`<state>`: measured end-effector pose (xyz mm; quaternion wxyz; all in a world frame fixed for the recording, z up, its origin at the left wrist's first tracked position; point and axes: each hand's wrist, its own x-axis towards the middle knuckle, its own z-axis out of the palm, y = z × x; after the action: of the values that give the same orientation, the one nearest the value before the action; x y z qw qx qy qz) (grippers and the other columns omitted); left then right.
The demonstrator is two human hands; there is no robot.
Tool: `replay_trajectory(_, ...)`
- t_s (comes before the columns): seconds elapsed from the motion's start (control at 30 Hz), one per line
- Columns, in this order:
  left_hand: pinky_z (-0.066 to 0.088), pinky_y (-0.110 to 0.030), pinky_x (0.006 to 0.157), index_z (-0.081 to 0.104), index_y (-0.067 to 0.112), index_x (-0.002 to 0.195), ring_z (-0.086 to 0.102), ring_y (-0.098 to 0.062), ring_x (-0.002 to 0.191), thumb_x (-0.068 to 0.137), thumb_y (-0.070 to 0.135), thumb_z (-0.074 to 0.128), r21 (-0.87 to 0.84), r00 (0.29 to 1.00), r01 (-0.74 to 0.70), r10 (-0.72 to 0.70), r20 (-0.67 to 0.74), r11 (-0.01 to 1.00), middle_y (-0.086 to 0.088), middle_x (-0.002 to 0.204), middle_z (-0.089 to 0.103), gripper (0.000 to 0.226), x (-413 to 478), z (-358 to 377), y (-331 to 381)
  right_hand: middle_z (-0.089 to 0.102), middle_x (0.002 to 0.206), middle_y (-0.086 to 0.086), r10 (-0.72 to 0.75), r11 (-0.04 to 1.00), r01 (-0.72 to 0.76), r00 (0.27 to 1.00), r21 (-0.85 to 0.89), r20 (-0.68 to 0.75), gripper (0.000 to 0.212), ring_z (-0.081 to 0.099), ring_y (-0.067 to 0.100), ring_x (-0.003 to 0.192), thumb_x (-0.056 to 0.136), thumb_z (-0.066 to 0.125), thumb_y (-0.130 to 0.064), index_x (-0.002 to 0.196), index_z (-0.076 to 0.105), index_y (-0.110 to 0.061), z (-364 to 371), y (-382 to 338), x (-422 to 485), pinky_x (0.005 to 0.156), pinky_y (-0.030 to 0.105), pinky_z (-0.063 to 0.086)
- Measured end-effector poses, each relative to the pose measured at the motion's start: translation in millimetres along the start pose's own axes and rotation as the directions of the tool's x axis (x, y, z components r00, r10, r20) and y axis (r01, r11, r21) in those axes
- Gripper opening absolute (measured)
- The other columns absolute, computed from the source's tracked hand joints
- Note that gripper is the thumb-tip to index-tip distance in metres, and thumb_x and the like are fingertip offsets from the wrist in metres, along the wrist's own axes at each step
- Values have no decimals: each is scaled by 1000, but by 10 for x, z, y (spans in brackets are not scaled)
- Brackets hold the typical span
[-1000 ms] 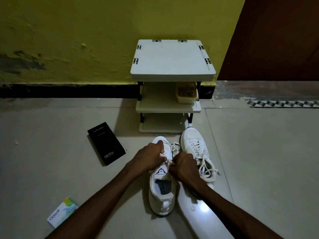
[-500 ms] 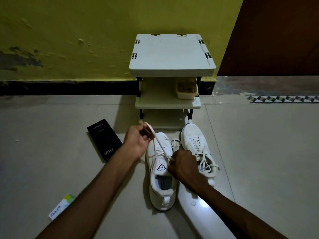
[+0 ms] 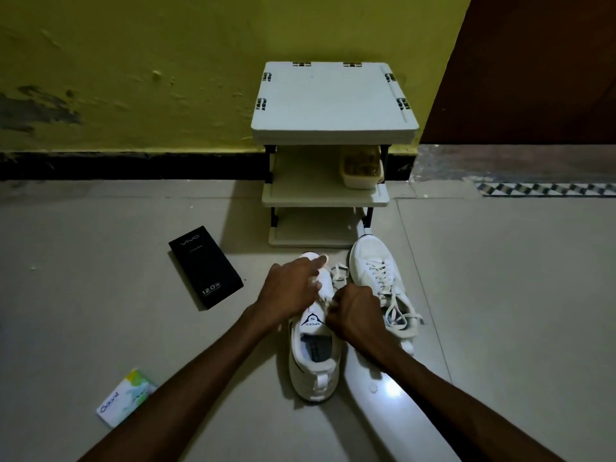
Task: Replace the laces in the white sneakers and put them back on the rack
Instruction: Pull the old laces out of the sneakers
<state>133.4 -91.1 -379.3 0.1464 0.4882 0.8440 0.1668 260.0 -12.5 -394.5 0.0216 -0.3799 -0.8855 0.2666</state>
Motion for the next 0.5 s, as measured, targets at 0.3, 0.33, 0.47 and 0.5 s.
replay_trajectory(0.3,24,-31,71,64,26,78,63,-20,81,88,26,60,160,975,-130,155,-159,979,4,84,67,11,-74,141,-59,68,78,10,37,999,-37,999,-15,-2,19,66,25,73,70,67,-21,81,68,-6,-1,-27,6,59,25,45)
replay_trajectory(0.33,30,-27,70,67,24,72,62,-16,75,86,22,63,-12,969,-83,78,-235,996,6,77,66,14,-100,107,-2,67,76,9,40,999,-40,999,-16,5,18,66,24,72,70,68,-21,80,67,-6,-11,-33,3,59,25,46)
replay_trajectory(0.47,45,-28,77,68,17,76,56,-15,77,92,11,57,-998,749,9,-662,-30,55,0,79,63,20,42,-444,72,45,58,0,43,998,-41,998,-53,38,15,59,24,66,73,68,-18,69,55,-12,-61,-86,-18,56,25,38)
replay_trajectory(0.5,46,-30,78,65,16,78,55,-15,76,94,10,52,-965,726,-86,-679,110,-248,-1,78,62,21,83,-595,-3,42,56,-2,41,997,-38,998,-62,42,17,58,24,66,73,68,-18,67,53,-13,-72,-97,-22,56,25,37)
